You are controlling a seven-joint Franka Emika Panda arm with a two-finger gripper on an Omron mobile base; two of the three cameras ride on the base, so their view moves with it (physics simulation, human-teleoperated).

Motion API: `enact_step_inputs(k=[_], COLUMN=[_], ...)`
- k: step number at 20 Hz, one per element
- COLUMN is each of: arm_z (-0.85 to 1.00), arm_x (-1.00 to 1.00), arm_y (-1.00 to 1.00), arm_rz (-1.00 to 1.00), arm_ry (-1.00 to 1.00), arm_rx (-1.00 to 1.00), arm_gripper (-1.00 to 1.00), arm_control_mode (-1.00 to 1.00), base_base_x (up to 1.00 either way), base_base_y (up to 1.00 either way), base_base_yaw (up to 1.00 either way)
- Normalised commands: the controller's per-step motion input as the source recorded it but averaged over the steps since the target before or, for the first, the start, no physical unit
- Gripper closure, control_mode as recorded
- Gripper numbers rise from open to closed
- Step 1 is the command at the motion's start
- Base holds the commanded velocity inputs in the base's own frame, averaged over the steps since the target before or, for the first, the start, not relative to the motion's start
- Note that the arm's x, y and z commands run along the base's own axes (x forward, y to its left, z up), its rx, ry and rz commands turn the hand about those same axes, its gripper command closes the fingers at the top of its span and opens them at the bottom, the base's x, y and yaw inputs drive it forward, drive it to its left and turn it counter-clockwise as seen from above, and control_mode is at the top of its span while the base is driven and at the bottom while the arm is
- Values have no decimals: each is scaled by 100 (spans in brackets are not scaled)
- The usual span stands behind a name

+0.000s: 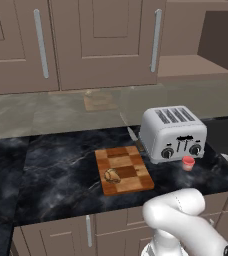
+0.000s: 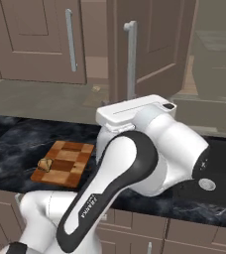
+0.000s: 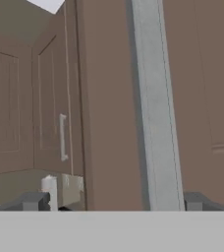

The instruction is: Pick the bread, place it on the cutting board, pick the jam, place it on the counter, and close the cabinet.

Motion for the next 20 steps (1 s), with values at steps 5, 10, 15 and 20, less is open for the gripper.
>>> enact_step_inputs(k=[5, 10, 15, 20], arm_z=[0, 0, 0, 0], arm_x=[0, 0, 7, 21], arm_y=[39, 40, 43, 37], arm_rz=[-12, -9, -4, 0], arm_ry=[0, 0, 0, 0], arm_rx=[0, 0, 0, 0], arm_gripper=[-100, -100, -100, -100], arm_control_mode=[-100, -100, -100, -100], base_base_x=[0, 0, 0, 0], base_base_y=[0, 0, 0, 0], base_base_yaw=[0, 0, 0, 0])
